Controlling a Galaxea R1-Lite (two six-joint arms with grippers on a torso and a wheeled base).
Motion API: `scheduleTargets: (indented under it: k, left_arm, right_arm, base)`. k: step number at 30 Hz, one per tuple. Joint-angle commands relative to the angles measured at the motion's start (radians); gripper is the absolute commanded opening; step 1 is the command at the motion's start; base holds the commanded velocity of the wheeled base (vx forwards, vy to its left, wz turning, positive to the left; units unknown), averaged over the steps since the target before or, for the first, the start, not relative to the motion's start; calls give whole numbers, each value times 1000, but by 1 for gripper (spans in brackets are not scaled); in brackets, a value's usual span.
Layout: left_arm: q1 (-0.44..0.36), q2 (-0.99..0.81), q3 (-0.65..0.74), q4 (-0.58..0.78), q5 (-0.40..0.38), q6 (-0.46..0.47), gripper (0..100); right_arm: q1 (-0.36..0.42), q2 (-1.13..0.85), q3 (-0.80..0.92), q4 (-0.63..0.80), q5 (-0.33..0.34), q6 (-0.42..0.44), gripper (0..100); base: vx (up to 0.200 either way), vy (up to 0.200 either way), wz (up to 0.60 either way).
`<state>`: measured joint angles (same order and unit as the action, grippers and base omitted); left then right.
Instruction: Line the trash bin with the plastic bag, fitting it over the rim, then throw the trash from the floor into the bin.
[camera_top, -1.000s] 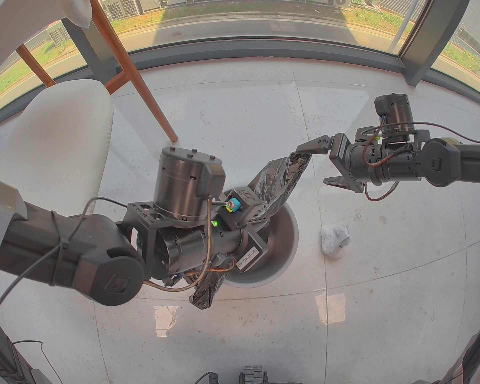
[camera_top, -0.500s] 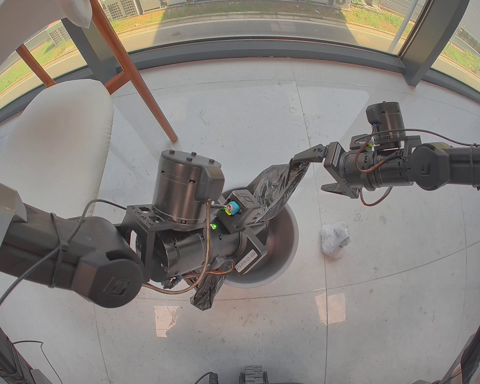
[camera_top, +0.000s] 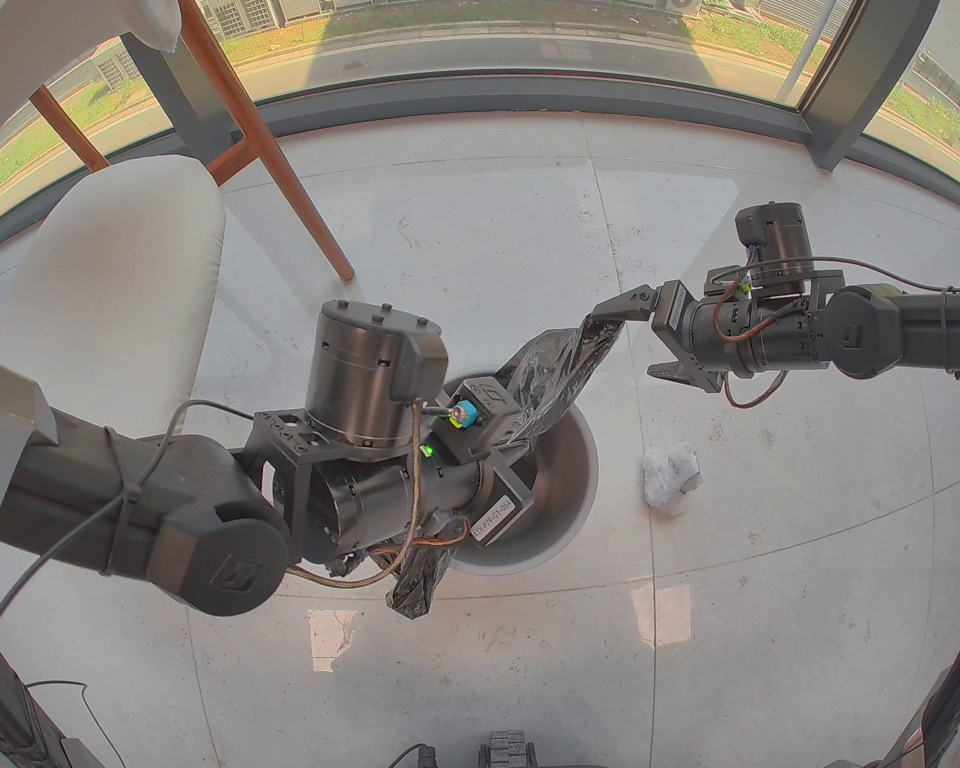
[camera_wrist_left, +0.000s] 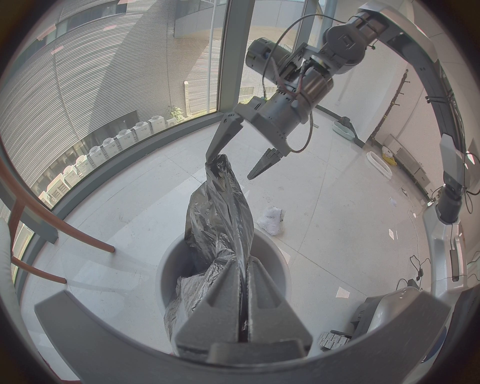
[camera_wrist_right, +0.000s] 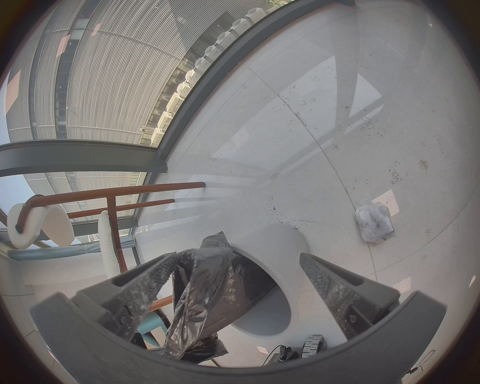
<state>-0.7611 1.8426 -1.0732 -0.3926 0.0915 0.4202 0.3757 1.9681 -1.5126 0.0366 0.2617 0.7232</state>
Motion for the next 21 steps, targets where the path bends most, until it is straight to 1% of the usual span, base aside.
scheduleTargets:
  k: [1,6,21]
  left_arm:
    - [0,6,-4,-3,5,0,0]
    - [2,-3,-2,-3,11,0,0]
    - [2,-5,-4,-3,11,-1,0]
  right_arm:
    - [-3,-32,-6,-3,7,4,100]
    - [-11,-71,14,14,37,7,100]
    - [-8,-43,26,5,31,1,100]
  base:
    - [0,0,0]
    - [0,0,0]
    - [0,0,0]
